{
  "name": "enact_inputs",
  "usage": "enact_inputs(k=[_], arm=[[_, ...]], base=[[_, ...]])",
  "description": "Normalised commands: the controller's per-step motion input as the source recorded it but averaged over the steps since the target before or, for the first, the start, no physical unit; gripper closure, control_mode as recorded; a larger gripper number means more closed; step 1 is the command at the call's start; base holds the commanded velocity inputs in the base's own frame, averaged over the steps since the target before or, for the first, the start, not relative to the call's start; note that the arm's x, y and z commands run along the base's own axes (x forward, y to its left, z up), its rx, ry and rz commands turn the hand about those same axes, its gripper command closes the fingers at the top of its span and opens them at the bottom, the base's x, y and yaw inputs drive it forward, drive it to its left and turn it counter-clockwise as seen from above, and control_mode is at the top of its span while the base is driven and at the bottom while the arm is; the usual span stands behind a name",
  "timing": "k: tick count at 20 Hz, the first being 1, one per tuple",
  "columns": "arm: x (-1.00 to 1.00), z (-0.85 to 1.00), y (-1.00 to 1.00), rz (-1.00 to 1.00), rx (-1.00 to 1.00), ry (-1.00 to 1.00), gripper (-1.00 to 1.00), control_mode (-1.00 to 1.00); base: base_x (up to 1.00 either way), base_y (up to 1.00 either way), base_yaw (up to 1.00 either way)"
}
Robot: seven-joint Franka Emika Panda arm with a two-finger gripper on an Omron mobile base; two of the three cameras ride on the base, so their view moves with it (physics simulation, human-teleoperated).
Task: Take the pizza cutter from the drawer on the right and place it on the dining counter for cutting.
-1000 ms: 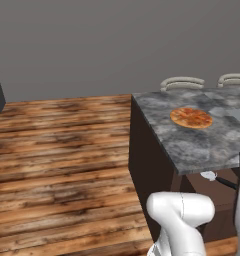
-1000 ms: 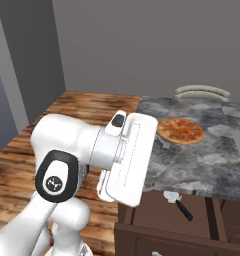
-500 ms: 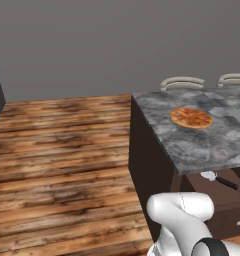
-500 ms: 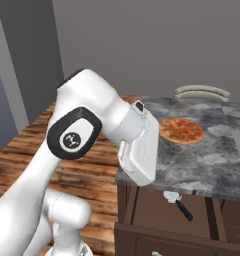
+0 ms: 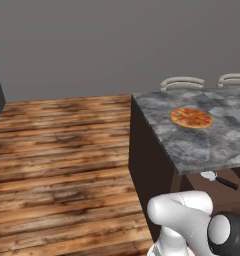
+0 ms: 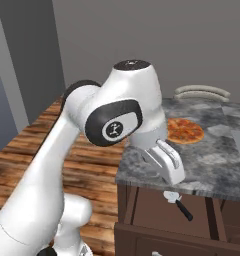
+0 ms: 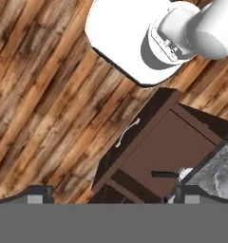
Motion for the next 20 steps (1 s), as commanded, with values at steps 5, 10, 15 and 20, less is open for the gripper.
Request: enact_inputs(k=[5,10,15,20], arm=[[0.53,-0.58,0.00,0.44,0.19,0.10,-1.00,-1.00],[0.31,-0.52,0.35,0.02,-0.07,0.14,-1.00,-1.00],[0.35,-0.76,0.34,-0.06,-0.07,0.22,-1.00,-1.00],[0.41,-0.88,0.01,-0.01,0.01,0.13,-1.00,-1.00]], base=[[0.00,0.00,0.00],[0.00,0.00,0.00],[0.00,0.00,0.00],[0.00,0.00,0.00]])
